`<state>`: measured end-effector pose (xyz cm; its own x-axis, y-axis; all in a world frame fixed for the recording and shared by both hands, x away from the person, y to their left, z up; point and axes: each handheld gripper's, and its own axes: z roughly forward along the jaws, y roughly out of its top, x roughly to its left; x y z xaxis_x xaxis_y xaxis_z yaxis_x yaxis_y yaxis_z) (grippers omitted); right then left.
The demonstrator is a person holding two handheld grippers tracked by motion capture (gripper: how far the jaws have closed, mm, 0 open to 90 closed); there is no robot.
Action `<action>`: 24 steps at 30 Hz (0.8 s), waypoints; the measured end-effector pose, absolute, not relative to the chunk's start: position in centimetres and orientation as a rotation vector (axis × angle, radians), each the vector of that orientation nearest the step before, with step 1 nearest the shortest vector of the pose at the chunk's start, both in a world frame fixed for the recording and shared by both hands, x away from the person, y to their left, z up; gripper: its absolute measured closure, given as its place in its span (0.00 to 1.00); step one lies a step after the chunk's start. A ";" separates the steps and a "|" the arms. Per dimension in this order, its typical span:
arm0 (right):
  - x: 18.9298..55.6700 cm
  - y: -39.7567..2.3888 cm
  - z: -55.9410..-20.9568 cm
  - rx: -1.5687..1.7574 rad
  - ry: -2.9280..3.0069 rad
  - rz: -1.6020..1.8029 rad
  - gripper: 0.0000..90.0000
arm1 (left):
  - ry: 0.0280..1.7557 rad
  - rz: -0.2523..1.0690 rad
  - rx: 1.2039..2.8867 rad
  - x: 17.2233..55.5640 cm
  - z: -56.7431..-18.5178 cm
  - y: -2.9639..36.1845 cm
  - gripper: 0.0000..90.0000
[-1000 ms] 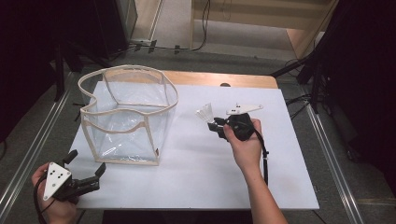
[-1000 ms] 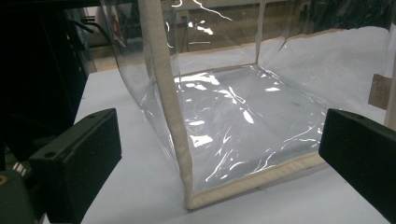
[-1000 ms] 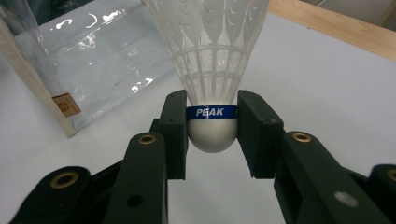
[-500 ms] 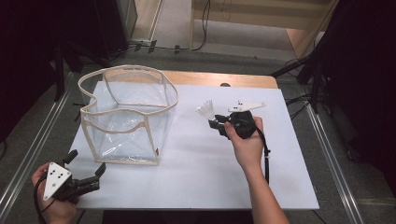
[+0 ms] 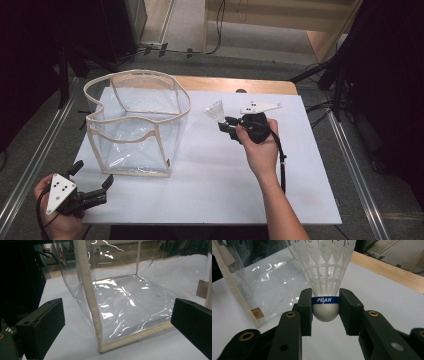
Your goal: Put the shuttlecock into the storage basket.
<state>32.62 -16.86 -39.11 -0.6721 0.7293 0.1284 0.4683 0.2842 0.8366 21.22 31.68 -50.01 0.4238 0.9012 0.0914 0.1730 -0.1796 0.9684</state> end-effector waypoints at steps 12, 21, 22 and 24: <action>32.9 -16.3 -38.1 1.084 2.264 1.379 0.70 | 0.957 0.876 1.637 21.2 -50.0 31.6 0.00; 33.1 -16.1 -37.4 1.079 2.262 1.394 0.70 | 0.957 0.876 1.639 21.2 -50.0 31.6 0.00; 33.2 -16.1 -37.4 1.075 2.263 1.393 0.70 | 0.958 0.875 1.637 21.2 -50.0 31.6 0.00; 33.2 -16.1 -37.2 1.074 2.260 1.399 0.70 | 0.957 0.874 1.636 21.2 -50.0 31.7 0.00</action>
<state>33.17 -16.13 -37.22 -0.6869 0.7122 0.1448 0.4471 0.2570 0.8568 21.24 31.66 -50.03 0.4236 0.9012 0.0917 0.1728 -0.1797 0.9684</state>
